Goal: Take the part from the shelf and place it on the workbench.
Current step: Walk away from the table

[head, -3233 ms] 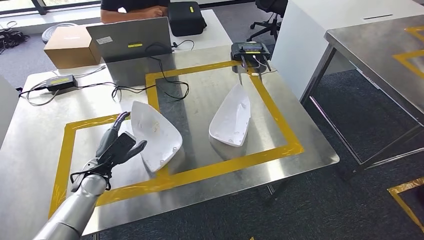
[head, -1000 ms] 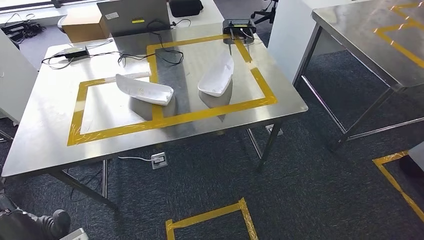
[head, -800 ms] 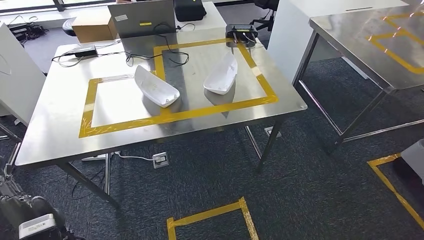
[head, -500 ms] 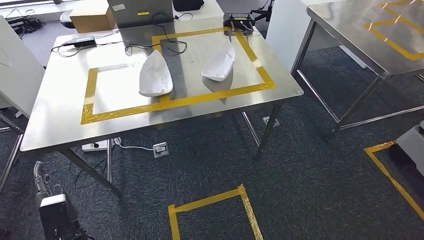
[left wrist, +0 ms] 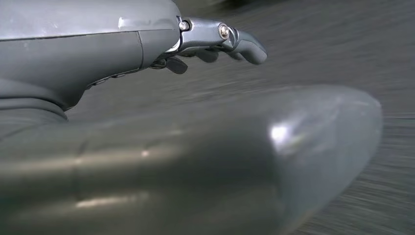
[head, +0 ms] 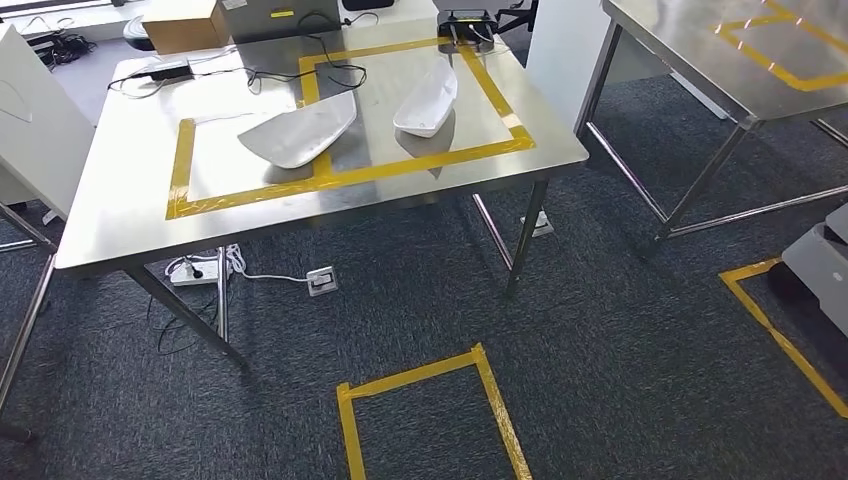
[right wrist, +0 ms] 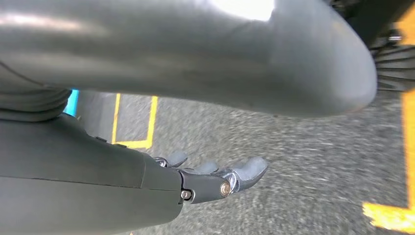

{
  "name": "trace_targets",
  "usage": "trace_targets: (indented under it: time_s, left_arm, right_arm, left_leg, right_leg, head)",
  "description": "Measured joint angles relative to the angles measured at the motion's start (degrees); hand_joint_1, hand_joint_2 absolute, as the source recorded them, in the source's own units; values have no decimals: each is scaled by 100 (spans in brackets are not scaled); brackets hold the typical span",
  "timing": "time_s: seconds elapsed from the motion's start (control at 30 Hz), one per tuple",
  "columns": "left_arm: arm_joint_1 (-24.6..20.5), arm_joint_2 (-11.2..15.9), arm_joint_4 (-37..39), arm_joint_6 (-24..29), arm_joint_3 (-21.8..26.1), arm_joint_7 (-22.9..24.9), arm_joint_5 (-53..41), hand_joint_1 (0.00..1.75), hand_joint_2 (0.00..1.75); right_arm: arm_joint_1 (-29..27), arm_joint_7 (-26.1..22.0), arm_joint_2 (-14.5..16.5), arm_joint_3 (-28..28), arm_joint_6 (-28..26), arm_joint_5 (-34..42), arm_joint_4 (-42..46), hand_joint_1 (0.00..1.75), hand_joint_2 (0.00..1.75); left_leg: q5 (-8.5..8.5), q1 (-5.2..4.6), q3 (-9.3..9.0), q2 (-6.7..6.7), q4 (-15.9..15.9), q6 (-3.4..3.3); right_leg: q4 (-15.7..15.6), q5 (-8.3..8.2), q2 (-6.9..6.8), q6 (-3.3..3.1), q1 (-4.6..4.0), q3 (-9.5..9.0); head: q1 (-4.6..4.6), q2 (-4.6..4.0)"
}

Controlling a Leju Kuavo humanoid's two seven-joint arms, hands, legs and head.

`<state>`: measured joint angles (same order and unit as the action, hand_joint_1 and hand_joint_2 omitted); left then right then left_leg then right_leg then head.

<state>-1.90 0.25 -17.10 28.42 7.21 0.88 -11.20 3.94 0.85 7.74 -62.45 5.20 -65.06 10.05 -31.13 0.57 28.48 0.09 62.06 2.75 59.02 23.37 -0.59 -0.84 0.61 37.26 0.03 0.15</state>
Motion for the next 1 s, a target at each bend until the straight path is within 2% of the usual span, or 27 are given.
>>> trace_targets:
  time_s: [0.03, 0.07, 0.13, 0.17, 0.2, 0.27, 0.3, 0.33, 0.37, 0.4, 0.43, 0.5, 0.53, 0.57, 0.63, 0.67, 0.7, 0.73, 0.8, 0.83, 0.87, 0.9, 0.93, 0.97, 1.0]
  left_arm:
    - [13, 4, 98, -65, 57, 263, 217, 0, 0]
    - [32, 3, 168, -125, 168, 323, 515, 0, 0]
    - [71, -12, 296, -250, 497, 253, 1016, 0, 0]
    - [81, -19, 352, -309, 629, 279, 1075, 0, 0]
    - [86, -21, 408, -385, 707, 339, 1020, 0, 0]
    - [88, -16, 489, -573, 745, 466, 849, 0, 0]
    - [90, -13, 519, -697, 746, 483, 795, 0, 0]
    - [93, -12, 542, -847, 748, 445, 764, 0, 0]
    - [95, -11, 560, -1032, 749, 355, 724, 0, 0]
    - [96, -10, 572, -1223, 746, 214, 666, 0, 0]
    - [90, -13, 580, -1388, 735, 57, 571, 0, 0]
    - [64, -45, 592, -1565, 641, -184, 230, 0, 0]
    - [37, -62, 598, -1603, 544, -238, -10, 0, 0]
    - [-3, -80, 603, -1639, 405, -258, -271, 0, 0]
    - [-122, -92, 610, -1737, 65, -204, -786, 0, 0]
    - [-187, -100, 611, -1785, -109, -155, -981, 0, 0]
    - [-248, -110, 613, -1828, -266, -102, -1124, 0, 0]
    - [-301, -121, 614, -1854, -400, -68, -1205, 0, 0]
    - [-391, -141, 613, -1888, -598, -41, -1282, 0, 0]
    - [-428, -144, 614, -1908, -670, -34, -1315, 0, 0]
    - [-462, -145, 614, -1938, -741, -19, -1359, 0, 0]
    - [-491, -146, 614, -1968, -810, 4, -1405, 0, 0]
    - [-517, -148, 614, -1992, -876, 32, -1451, 0, 0]
    - [-545, -154, 613, -2006, -939, 72, -1502, 0, 0]
    - [-572, -159, 611, -2011, -998, 123, -1547, 0, 0]
  right_arm:
    - [8, 12, 0, 38, 14, -26, 0, 0, 0]
    - [13, -11, 0, 62, 23, -13, 0, 0, 0]
    - [13, -100, 0, 77, 19, 85, 0, 0, 0]
    - [10, -115, 0, 77, 5, 132, 0, 0, 0]
    - [6, -88, 1, 77, -10, 143, 0, 0, 0]
    - [7, 69, 1, 84, -30, 51, 0, 0, 0]
    - [8, 157, 0, 101, -18, -43, 0, 0, 0]
    - [10, 213, -3, 133, 5, -135, 0, 0, 0]
    - [10, 229, -6, 171, 29, -209, 0, 0, 0]
    - [12, 206, -11, 205, 47, -253, 0, 0, 0]
    - [20, 155, -16, 228, 49, -255, 0, 0, 0]
    - [59, 47, -32, 237, 20, -207, 3, 0, 0]
    - [84, 8, -37, 237, 2, -184, 5, 0, 0]
    - [107, -22, -40, 237, -16, -171, 7, 0, 0]
    - [136, -69, -34, 239, -38, -162, 5, 0, 0]
    - [148, -91, -31, 240, -42, -161, 4, 0, 0]
    - [157, -114, -28, 241, -42, -160, 3, 0, 0]
    - [163, -138, -26, 241, -41, -157, 2, 0, 0]
    - [156, -210, -25, 241, -50, -106, 2, 0, 0]
    - [143, -257, -23, 239, -74, -39, 2, 0, 0]
    - [128, -299, -19, 230, -114, 53, 2, 0, 0]
    - [115, -328, -14, 213, -164, 147, 2, 0, 0]
    - [108, -340, -8, 192, -209, 224, 2, 0, 0]
    - [107, -317, -4, 168, -249, 278, 2, 0, 0]
    - [108, -257, -1, 147, -275, 301, 2, 0, 0]
  left_leg:
    - [-82, -8, -123, -10, -232, -36]
    - [-131, -29, -149, -18, -325, -88]
    - [-72, -32, -60, 0, -334, -219]
    - [-17, -31, -11, 15, -336, -280]
    - [49, -25, 55, 29, -341, -334]
    - [184, -33, 211, 38, -337, -395]
    - [252, -45, 290, 38, -331, -404]
    - [321, -60, 374, 39, -322, -408]
    - [391, -76, 461, 41, -312, -409]
    - [463, -94, 549, 40, -303, -408]
    - [532, -108, 632, 39, -297, -406]
    - [648, -123, 734, 41, -291, -378]
    - [701, -117, 751, 48, -296, -352]
    - [755, -105, 758, 56, -311, -320]
    - [851, -86, 772, 56, -351, -249]
    - [797, -84, 802, 44, -327, -215]
    - [622, -81, 850, 32, -215, -179]
    - [351, -67, 911, 22, 3, -145]
    - [-204, -29, 1027, 15, 665, -78]
    - [-311, -13, 1037, 15, 954, -50]
    - [-281, -3, 986, 15, 1114, -26]
    - [-143, 5, 849, 16, 1084, -5]
    - [19, 15, 617, 16, 857, 13]
    - [66, 21, 336, 13, 490, 30]
    - [41, 13, 71, 0, 110, 20]
  right_leg:
    - [24, -38, -10, 41, -9, 36]
    - [25, -81, -18, 78, -15, 48]
    - [22, -130, -21, 153, -5, 55]
    - [91, -26, -14, 187, 5, 87]
    - [262, 195, -4, 217, 12, 144]
    - [885, 822, 12, 252, 15, 295]
    - [1234, 1043, 16, 256, 12, 347]
    - [1487, 1120, 17, 249, 6, 343]
    - [1585, 1070, 19, 228, -4, 263]
    - [1487, 932, 22, 190, -23, 87]
    - [1196, 792, 26, 135, -49, -188]
    - [349, 764, 26, 5, -115, -820]
    - [24, 814, 27, -38, -144, -1019]
    - [-165, 859, 23, -68, -166, -1109]
    - [-264, 761, 3, -108, -165, -1059]
    - [-293, 685, -12, -142, -150, -1016]
    - [-323, 595, -23, -173, -130, -955]
    - [-336, 507, -30, -193, -112, -880]
    - [-316, 356, -24, -201, -102, -684]
    - [-293, 288, -24, -189, -95, -576]
    - [-261, 224, -27, -171, -84, -466]
    - [-219, 164, -30, -146, -66, -352]
    - [-167, 110, -32, -117, -46, -240]
    - [-111, 61, -33, -82, -31, -135]
    - [-57, 17, -32, -44, -22, -49]
  head:
    - [1, 0]
    - [2, 0]
    - [2, 0]
    - [3, 0]
    - [3, 0]
    - [8, 0]
    - [9, 0]
    - [10, 0]
    - [10, 0]
    - [10, 0]
    - [10, 0]
    - [7, 0]
    - [6, 0]
    - [6, 0]
    - [16, 0]
    - [17, 0]
    - [15, 0]
    - [10, 0]
    - [3, 0]
    - [3, 0]
    - [3, 0]
    - [3, 0]
    - [3, 0]
    - [0, 0]
    - [1, 0]
